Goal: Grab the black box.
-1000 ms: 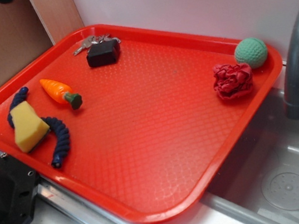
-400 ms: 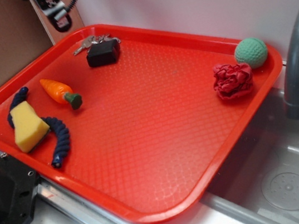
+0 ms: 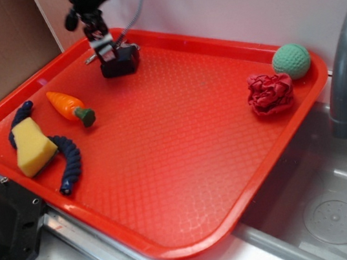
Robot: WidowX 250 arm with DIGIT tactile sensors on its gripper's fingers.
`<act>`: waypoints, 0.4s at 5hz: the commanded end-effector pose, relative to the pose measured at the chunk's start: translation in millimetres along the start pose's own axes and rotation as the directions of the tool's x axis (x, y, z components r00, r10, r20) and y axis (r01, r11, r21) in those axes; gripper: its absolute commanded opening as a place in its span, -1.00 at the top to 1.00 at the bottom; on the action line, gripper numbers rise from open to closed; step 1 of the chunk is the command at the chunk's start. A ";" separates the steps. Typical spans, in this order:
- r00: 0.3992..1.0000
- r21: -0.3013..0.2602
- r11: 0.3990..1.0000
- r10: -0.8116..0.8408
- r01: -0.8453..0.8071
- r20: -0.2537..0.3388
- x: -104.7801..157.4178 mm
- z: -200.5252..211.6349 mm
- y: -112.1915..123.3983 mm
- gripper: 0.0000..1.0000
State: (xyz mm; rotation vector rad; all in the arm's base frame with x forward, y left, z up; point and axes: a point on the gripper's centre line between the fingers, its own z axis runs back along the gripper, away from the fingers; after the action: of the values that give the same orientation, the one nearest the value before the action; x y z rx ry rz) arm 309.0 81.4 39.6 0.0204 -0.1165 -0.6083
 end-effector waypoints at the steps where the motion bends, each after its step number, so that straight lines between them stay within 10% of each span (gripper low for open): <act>1: 0.993 0.021 0.993 -0.117 0.117 0.028 13.8 -10.3 -26.5 -1.00; 2: 0.990 0.007 0.990 -0.140 0.140 -0.011 9.2 -12.8 -36.4 -1.00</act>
State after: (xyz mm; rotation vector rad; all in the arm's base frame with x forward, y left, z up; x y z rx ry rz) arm 295.6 60.1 18.1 0.0277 -0.0929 -0.7275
